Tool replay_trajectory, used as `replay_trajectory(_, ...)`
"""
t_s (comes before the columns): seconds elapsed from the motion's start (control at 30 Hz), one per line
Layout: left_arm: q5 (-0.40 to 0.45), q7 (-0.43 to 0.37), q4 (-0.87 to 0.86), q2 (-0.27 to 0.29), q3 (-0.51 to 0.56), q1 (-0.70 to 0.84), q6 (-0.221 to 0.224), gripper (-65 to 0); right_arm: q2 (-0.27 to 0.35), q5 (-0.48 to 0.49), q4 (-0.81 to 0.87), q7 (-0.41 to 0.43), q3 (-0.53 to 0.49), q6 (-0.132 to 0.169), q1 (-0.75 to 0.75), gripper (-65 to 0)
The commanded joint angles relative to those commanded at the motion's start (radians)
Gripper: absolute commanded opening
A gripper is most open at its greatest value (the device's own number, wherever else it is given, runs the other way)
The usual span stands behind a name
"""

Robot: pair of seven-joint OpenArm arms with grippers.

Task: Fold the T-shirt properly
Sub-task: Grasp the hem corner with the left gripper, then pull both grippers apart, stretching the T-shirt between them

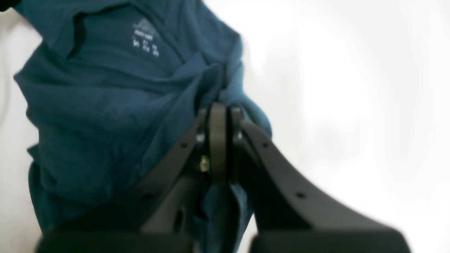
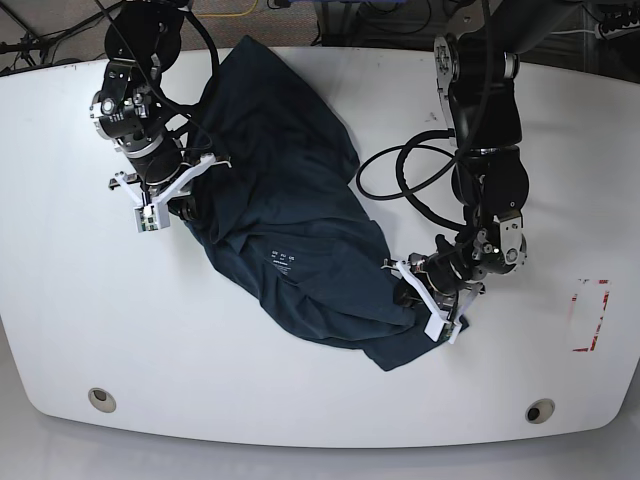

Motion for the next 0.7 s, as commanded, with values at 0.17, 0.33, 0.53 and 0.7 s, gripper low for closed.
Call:
replay_trajectory(0.17,0.000,0.055,0.123,-0.023,0.000,0.000,0.000,-65.0,0.008,-0.006,-0.009,0.003,0.002,0.000,0.044,-63.7)
replay_trajectory(0.33,-0.002,0.094,0.236,-0.026,0.000,-0.002,0.000,-65.0,0.009,-0.008,-0.058,0.023,0.006,0.000,0.077,-63.7)
replay_trajectory(0.53,-0.002,0.153,0.356,-0.048,0.002,-0.026,0.000,-65.0,0.023,-0.008,-0.068,0.074,0.006,0.000,0.114,-63.7)
replay_trajectory(0.7,-0.002,0.180,0.422,-0.060,0.000,-0.063,0.000,-65.0,0.041,-0.008,-0.071,0.074,0.006,0.000,0.169,-63.7)
